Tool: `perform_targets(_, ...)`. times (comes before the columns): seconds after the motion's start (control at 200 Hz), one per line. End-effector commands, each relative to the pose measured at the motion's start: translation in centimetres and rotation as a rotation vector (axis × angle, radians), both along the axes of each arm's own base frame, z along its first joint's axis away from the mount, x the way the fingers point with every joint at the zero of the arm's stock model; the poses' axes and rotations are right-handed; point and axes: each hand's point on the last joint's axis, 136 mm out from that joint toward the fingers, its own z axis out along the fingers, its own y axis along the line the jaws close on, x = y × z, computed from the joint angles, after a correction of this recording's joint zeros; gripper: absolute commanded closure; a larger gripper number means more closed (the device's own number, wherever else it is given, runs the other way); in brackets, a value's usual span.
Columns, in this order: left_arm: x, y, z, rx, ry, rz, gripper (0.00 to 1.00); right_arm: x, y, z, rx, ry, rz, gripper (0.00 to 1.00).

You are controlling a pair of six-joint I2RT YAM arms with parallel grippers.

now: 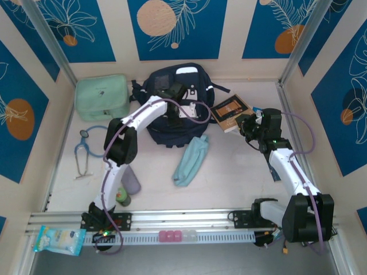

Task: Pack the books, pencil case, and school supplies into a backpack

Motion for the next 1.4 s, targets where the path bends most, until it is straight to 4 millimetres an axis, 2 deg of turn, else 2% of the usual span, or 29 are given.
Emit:
perform_targets(0.0,-1.5,0.7,-0.9,0.005,0.099,-0.051,0.4,0.5,0.5,2.8,0.023,-0.092,0.025,0.95)
perform_targets(0.435,-3.8,0.8,-0.5,-0.041,0.204,-0.075,0.34,0.7,1.1,2.2,0.024,-0.063,0.027,0.95)
perform_targets(0.49,-3.5,0.8,-0.5,-0.04,0.178,-0.071,0.34,0.8,1.1,2.0,0.027,-0.057,0.03,0.95)
perform_targets(0.535,-2.4,1.2,-1.0,-0.001,0.112,-0.065,0.35,0.8,1.2,2.0,0.029,-0.055,0.031,0.95)
perform_targets(0.595,-0.4,1.6,-1.7,0.052,0.009,-0.065,0.41,1.0,1.3,2.0,0.032,-0.056,0.031,0.95)
perform_targets(0.66,0.7,1.6,-2.2,0.067,-0.036,-0.063,0.49,1.1,1.4,2.0,0.036,-0.057,0.035,0.95)
perform_targets(0.765,1.5,1.2,-2.4,0.058,-0.062,-0.06,0.6,1.0,1.4,2.3,0.034,-0.064,0.032,0.95)
perform_targets(0.83,1.7,0.9,-1.7,0.039,-0.076,-0.046,0.74,0.8,1.2,2.7,0.027,-0.071,0.025,0.95)
perform_targets(0.9,1.2,0.5,-0.3,-0.004,-0.076,-0.051,0.82,0.5,0.9,3.1,0.014,-0.081,0.016,0.95)
perform_targets(1.035,0.5,-1.0,4.6,-0.139,-0.106,-0.057,1.0,0.0,0.2,4.4,-0.006,-0.112,-0.007,0.95)
perform_targets(1.17,1.5,-2.0,10.3,-0.271,-0.227,-0.013,1.0,-0.7,-0.2,5.7,-0.03,-0.147,-0.014,0.95)
perform_targets(1.395,4.3,-2.0,19.5,-0.476,-0.461,0.179,1.0,-3.1,-0.1,6.6,-0.062,-0.174,0.006,0.95)
